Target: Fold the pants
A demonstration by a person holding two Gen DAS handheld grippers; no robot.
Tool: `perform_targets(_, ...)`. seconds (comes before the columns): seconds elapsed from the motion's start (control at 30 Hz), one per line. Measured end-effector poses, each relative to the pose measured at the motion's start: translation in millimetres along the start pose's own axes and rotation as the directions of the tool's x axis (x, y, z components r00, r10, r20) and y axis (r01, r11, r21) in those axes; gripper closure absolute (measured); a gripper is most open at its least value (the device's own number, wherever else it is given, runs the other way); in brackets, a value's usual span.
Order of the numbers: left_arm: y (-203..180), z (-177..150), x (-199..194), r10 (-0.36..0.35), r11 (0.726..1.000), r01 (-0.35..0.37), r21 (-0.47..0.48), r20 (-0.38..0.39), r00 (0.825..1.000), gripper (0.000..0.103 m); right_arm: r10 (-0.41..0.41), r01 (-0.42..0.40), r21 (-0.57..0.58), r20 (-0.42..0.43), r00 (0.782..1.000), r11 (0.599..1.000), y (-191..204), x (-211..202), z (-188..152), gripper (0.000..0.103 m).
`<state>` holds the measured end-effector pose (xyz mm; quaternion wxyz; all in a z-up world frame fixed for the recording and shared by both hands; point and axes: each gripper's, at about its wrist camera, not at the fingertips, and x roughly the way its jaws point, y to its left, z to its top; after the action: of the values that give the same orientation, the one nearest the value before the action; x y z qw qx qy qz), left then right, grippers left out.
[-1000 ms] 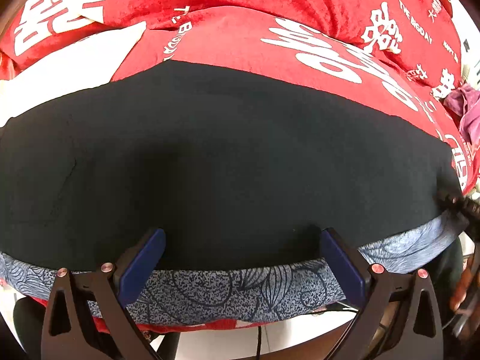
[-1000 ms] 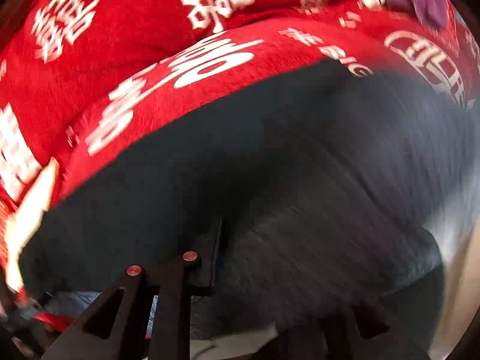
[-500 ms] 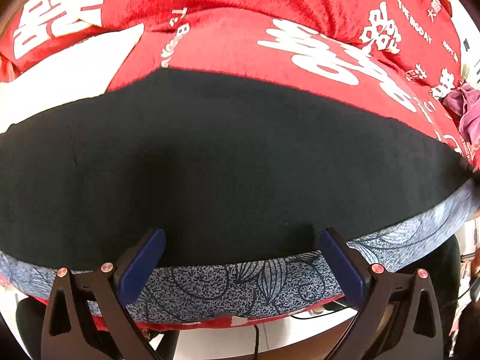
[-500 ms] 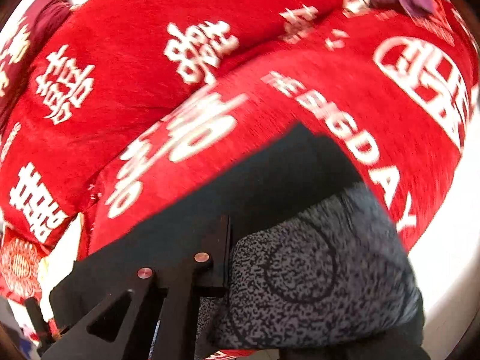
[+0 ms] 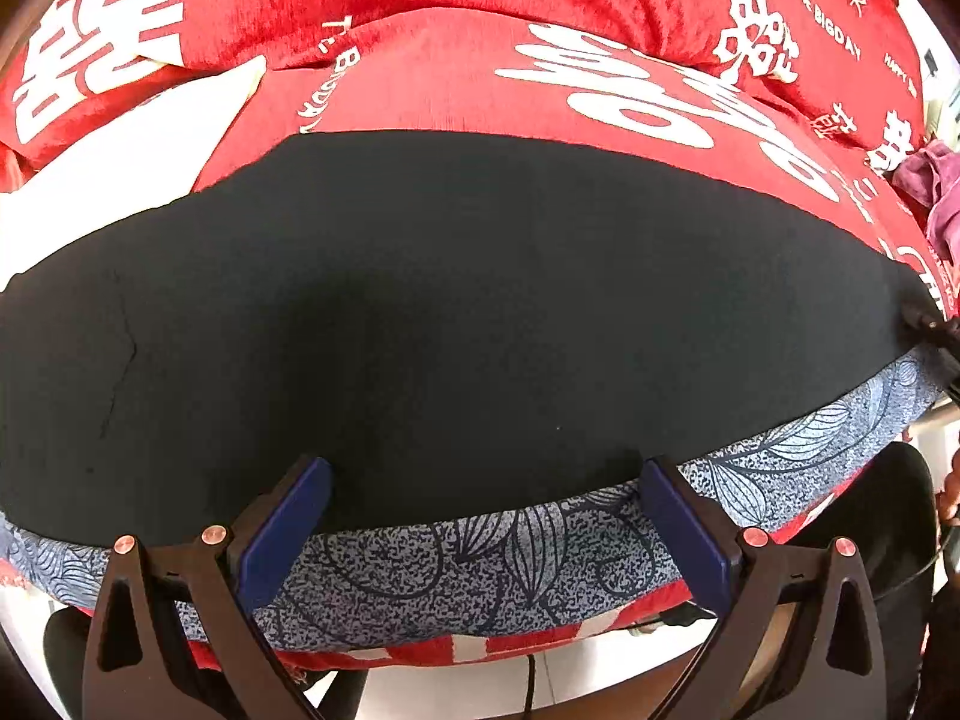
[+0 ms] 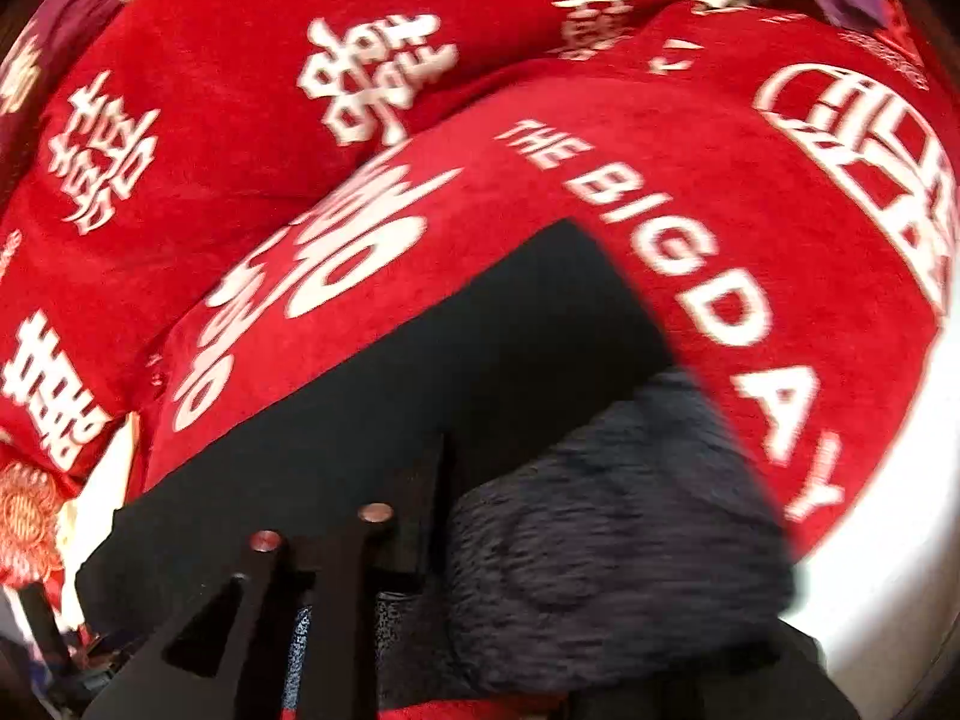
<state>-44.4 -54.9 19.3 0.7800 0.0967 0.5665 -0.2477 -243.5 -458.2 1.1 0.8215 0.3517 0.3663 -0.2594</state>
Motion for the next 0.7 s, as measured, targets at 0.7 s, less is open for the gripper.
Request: perform_targets(0.7, -29, 5, 3, -0.03, 0.994, 0.027, 0.107, 0.027, 0.999, 0.0, 0.027, -0.145, -0.57, -0.21, 0.977, 0.809, 163, 18, -92, 0.021)
